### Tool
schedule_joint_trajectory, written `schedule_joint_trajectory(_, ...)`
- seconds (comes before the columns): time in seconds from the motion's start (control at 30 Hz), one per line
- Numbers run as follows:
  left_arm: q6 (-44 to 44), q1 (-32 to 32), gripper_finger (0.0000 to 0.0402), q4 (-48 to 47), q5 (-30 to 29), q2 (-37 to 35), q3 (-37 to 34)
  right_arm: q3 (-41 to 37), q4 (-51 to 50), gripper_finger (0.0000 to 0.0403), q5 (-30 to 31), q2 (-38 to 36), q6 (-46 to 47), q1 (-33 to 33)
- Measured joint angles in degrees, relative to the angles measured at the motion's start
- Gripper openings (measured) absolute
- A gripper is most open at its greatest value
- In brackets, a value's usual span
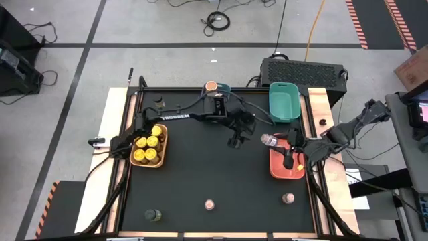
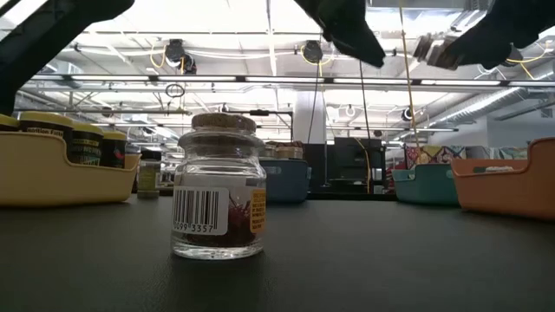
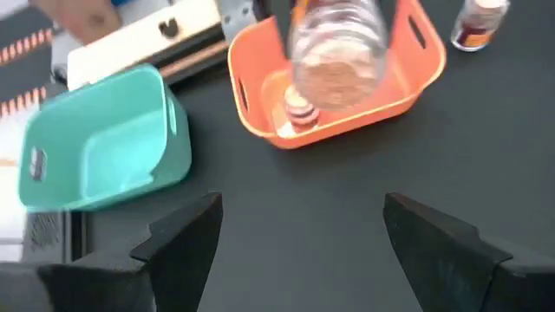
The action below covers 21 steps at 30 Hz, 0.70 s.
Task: Sort spices by type
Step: Put the small brown seasoning bottle into the orange bin
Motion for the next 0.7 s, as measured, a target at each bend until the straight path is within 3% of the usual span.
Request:
schedule_joint_trajectory(0.2,6.17,-2.96,0.0311,1.55,0.47,-2.85,0.0,0.0,-0.46,0.018,-2.68,-2.9,-1.39,0.01)
schedule_joint_trajectory(0.3,5.86,-4.35,0.0303,1.49,-3.18,-3.65,0.0,0.0,-0.68,0.018,-3.2,-3.0,-2.23,0.01)
schedule_joint_trajectory(0.53,-2.15,-3.35,0.0297,0.06,-8.12,-3.85,-3.24,-0.77,-0.95,0.0182,-5.92,-2.97,-2.44,0.18)
schedule_joint_trajectory(0.7,-6.48,-3.53,0.0296,-2.31,-17.2,-4.91,-9.6,-2.27,-0.23,0.0182,-5.89,-2.96,-1.26,0.75)
